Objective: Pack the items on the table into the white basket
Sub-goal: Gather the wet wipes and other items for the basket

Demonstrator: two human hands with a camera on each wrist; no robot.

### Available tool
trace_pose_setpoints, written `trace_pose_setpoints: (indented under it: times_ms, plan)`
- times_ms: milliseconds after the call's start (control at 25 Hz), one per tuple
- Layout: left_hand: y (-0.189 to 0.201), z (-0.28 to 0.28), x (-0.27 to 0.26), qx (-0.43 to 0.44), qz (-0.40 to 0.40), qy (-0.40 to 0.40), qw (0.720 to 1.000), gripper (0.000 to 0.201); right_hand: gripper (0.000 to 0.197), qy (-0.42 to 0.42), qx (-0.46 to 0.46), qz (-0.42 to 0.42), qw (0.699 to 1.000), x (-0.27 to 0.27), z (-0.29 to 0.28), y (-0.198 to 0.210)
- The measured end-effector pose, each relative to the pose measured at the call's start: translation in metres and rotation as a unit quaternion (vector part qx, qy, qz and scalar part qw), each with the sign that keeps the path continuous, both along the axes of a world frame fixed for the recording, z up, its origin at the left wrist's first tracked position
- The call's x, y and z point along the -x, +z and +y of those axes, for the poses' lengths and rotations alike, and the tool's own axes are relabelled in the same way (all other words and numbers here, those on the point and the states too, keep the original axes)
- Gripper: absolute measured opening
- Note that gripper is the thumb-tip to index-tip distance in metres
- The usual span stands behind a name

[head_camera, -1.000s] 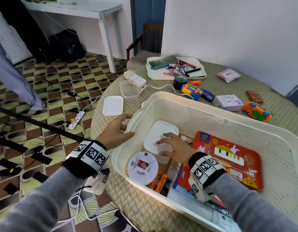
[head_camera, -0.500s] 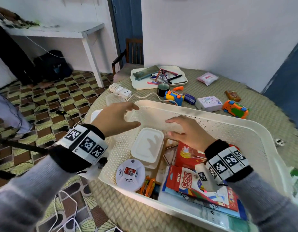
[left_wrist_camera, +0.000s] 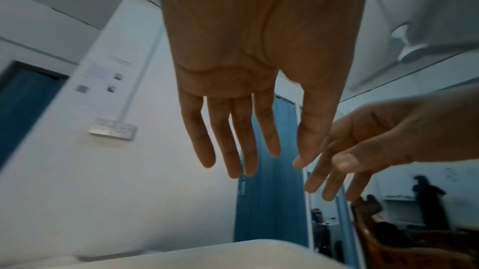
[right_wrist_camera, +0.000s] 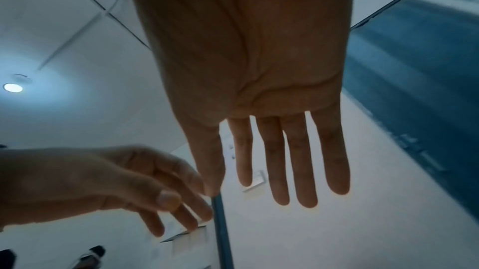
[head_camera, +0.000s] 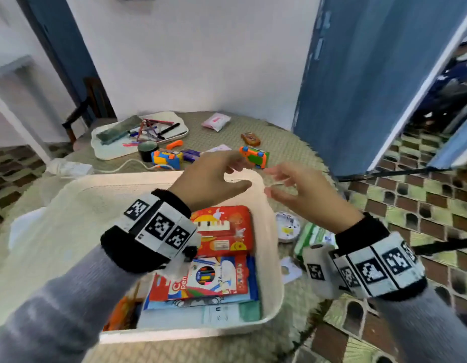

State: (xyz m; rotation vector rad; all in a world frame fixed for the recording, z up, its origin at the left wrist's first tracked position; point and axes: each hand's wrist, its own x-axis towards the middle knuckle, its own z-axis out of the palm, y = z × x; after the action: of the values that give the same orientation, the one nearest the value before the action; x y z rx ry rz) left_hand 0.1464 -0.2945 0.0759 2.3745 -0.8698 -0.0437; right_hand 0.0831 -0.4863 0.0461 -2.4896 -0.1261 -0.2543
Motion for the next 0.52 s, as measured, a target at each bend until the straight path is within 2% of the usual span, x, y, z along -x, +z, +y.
trace_pose_setpoints:
  times_ms: [160,280,520]
  plan:
    - [-0.011,-0.108,0.046,0.024,0.008,-0.077,0.997,0.030,0.030,-0.062,-0.029,0.047,0.997,0.057,-0.089,-0.027]
    - [-0.036,-0.164,0.081,0.041,0.015,-0.118,0.992,0.034,0.033,-0.090,-0.032,0.079,0.992,0.097,-0.141,-0.051]
    - [-0.112,-0.243,0.143,-0.025,0.120,-0.108,0.987,0.038,0.029,-0.139,-0.088,0.167,0.972,0.172,-0.220,-0.106]
